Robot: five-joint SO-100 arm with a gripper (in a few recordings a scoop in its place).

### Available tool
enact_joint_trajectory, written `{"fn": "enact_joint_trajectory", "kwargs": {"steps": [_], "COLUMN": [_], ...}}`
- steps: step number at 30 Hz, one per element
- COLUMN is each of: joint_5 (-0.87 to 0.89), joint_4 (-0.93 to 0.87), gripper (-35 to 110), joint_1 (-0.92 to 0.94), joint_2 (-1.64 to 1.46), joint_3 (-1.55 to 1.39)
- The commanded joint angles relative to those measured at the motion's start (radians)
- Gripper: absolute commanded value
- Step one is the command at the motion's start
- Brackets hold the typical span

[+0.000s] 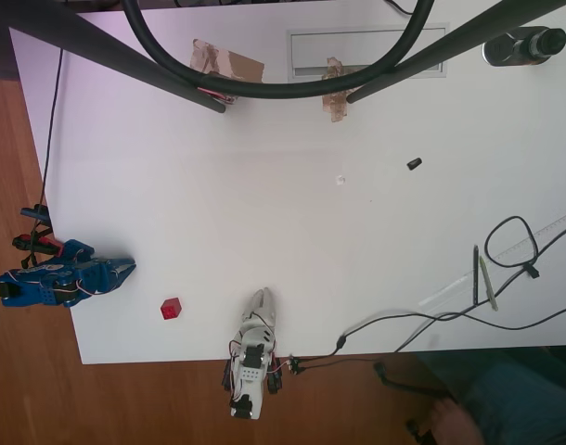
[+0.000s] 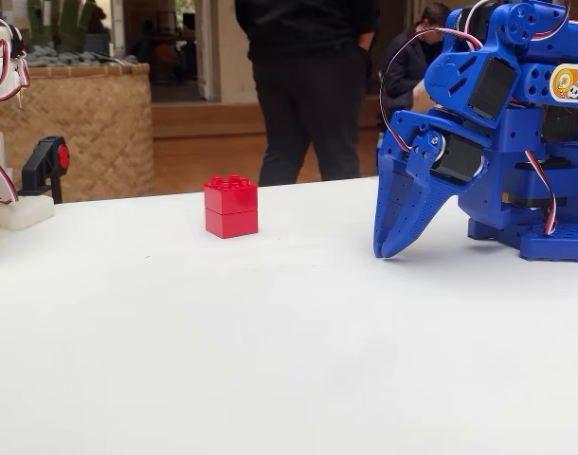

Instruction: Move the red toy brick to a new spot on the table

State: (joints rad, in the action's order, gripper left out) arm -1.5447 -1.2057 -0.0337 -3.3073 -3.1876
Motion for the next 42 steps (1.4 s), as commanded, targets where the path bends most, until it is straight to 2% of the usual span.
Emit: {"fn": "enact_joint_trajectory", "kwargs": {"steps": [1, 42], "joint_5": [0.003, 0.046], "joint_4": [-0.006, -0.006], "gripper": [1, 0], "joint_1": [-0.003, -0.015], "joint_2": [-0.031, -0.031], "joint_3": [-0.032, -0.032]}}
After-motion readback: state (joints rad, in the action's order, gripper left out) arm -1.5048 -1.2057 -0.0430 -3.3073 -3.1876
